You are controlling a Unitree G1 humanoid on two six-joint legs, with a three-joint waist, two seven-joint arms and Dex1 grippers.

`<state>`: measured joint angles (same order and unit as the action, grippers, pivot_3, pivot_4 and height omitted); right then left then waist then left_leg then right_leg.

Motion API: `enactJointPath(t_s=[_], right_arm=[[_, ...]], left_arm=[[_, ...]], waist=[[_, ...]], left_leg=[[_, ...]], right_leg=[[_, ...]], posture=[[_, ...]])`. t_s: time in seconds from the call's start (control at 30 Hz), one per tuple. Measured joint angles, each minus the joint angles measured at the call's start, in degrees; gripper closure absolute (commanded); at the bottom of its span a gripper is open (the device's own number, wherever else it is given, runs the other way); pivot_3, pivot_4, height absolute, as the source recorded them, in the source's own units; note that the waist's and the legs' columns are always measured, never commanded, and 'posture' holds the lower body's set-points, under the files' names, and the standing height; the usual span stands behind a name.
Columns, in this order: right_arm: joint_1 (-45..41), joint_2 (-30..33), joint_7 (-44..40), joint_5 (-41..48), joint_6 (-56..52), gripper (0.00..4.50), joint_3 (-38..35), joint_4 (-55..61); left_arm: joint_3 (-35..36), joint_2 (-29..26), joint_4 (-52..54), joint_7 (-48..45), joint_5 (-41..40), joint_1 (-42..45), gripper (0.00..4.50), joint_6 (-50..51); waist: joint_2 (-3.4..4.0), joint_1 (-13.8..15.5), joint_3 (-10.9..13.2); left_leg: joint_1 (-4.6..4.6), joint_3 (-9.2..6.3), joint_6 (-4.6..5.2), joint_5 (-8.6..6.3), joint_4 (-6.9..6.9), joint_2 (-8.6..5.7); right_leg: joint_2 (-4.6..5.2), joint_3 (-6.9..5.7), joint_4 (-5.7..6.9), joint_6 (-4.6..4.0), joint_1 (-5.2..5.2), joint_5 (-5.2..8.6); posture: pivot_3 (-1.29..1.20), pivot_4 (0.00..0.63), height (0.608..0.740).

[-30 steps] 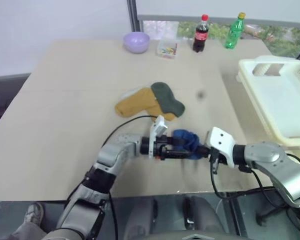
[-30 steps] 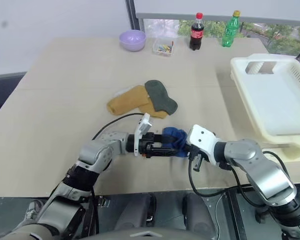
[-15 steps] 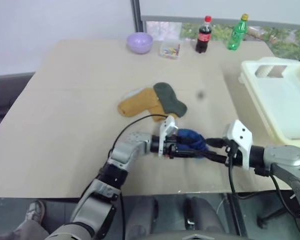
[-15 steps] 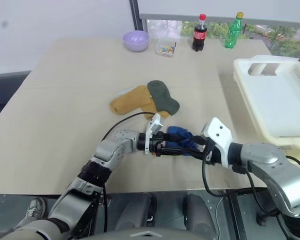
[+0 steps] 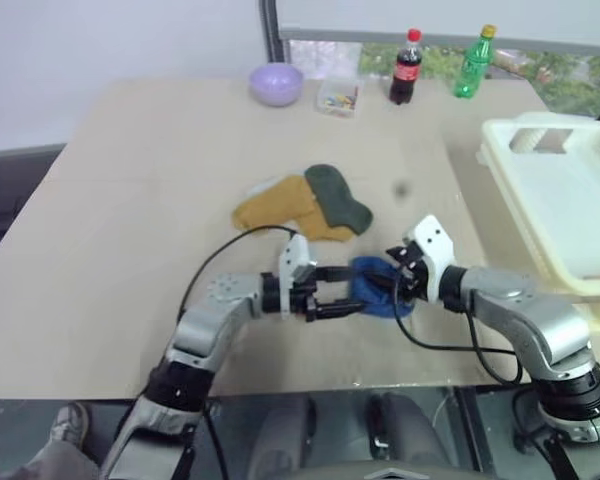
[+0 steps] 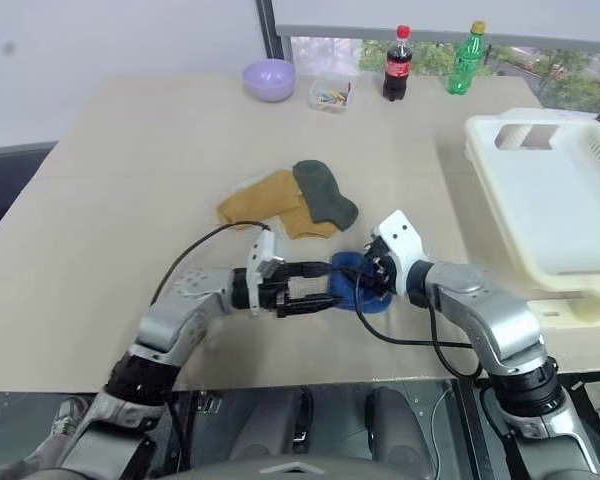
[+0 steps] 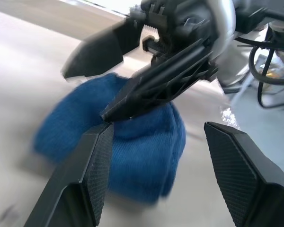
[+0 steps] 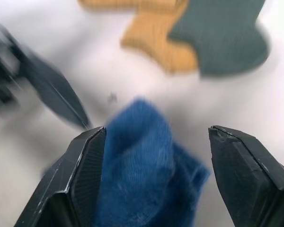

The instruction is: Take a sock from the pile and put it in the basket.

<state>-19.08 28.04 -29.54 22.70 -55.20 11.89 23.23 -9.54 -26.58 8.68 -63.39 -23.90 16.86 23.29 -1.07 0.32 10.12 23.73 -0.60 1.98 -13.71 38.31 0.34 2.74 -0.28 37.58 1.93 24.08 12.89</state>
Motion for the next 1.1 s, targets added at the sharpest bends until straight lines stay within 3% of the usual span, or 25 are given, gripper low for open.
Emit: enactJointPath(t_s=[0.17,0.4,0.43,0.5,0.57,0.67,0.73,0.83,0.97,1.1], right_arm=[[-1.3,4.6,-3.6,-1.9,2.0,0.91,3.4,-0.5],[-3.0,11.0,-10.8,-3.3,3.9,0.91,7.9,-0.6],[-3.7,11.6,-12.2,-3.9,4.8,1.48,8.9,-1.3],[-4.3,12.2,-14.2,-4.5,6.0,2.20,10.2,-1.6],[-4.6,12.6,-16.6,-4.9,7.2,3.30,11.5,-1.9],[-5.1,13.6,-18.6,-5.6,8.2,4.31,12.3,-2.3],[-5.0,13.4,-19.1,-5.3,8.2,4.47,11.7,-2.9],[-3.1,10.5,-18.6,-2.1,5.2,4.47,7.1,-4.0],[0.5,1.6,-12.7,5.5,-2.7,4.47,-4.8,-4.6],[-1.8,-5.5,-1.4,15.3,-11.1,4.47,-26.3,-1.2]], left_arm=[[4.5,-5.7,4.8,0.3,-1.1,-5.3,1.26,0.2],[7.7,-7.8,6.5,2.0,-2.2,-8.2,1.26,0.3],[7.7,-7.8,6.6,2.4,-2.4,-8.2,1.26,0.3],[7.7,-7.8,7.2,2.7,-2.7,-8.2,1.26,0.3],[7.7,-7.8,8.2,3.0,-3.1,-8.2,1.26,0.3],[7.1,-7.9,8.2,2.6,-3.1,-8.1,1.26,-0.1],[6.8,-8.0,8.2,2.3,-3.0,-8.0,1.26,-0.3],[6.6,-7.9,8.2,2.3,-3.0,-7.0,1.26,-0.6],[5.8,-6.4,8.2,2.3,-3.2,-4.5,1.26,-0.9],[3.6,-2.0,8.0,3.5,-3.4,-1.1,1.26,-0.7]], waist=[[0.01,-0.1,0.0],[-0.03,0.5,-0.1],[-0.05,0.5,-0.1],[-0.08,0.5,-0.1],[-0.07,0.5,-0.2],[-0.14,0.5,-0.3],[-0.21,0.6,-0.5],[-0.30,0.6,-0.5],[-0.13,0.5,-0.4],[0.08,0.5,-0.3]], left_leg=[[-0.04,-0.02,0.01,-0.01,-0.01,0.02],[-0.08,-0.07,0.04,-0.03,-0.01,0.02],[-0.08,-0.08,0.05,-0.04,-0.01,0.02],[-0.08,-0.10,0.07,-0.05,-0.01,0.03],[-0.13,-0.14,0.10,-0.07,-0.03,0.04],[-0.16,-0.14,0.11,-0.08,-0.03,0.04],[-0.16,-0.17,0.11,-0.08,-0.03,0.04],[-0.12,-0.23,0.11,-0.08,-0.02,0.04],[-0.02,-0.24,0.11,-0.08,-0.02,0.04],[0.01,-0.19,0.11,-0.08,-0.02,0.01]], right_leg=[[-0.01,-0.04,-0.03,0.00,-0.03,0.02],[0.01,-0.13,-0.26,-0.08,-0.20,0.08],[0.01,-0.14,-0.29,-0.08,-0.22,0.07],[0.01,-0.16,-0.34,-0.06,-0.26,0.06],[0.00,-0.20,-0.45,-0.03,-0.36,0.04],[0.02,-0.21,-0.50,-0.09,-0.40,0.07],[0.03,-0.24,-0.54,-0.10,-0.45,0.07],[0.05,-0.29,-0.58,-0.10,-0.46,0.06],[0.03,-0.27,-0.55,0.03,-0.38,-0.03],[0.02,-0.22,-0.53,0.08,-0.34,-0.06]], posture=[[0.00,0.150,0.740],[0.00,0.150,0.740],[0.00,0.150,0.740],[0.00,0.150,0.740],[0.00,0.150,0.740],[0.00,0.150,0.740],[0.00,0.150,0.740],[0.00,0.150,0.740],[0.00,0.150,0.740],[0.00,0.150,0.740]])
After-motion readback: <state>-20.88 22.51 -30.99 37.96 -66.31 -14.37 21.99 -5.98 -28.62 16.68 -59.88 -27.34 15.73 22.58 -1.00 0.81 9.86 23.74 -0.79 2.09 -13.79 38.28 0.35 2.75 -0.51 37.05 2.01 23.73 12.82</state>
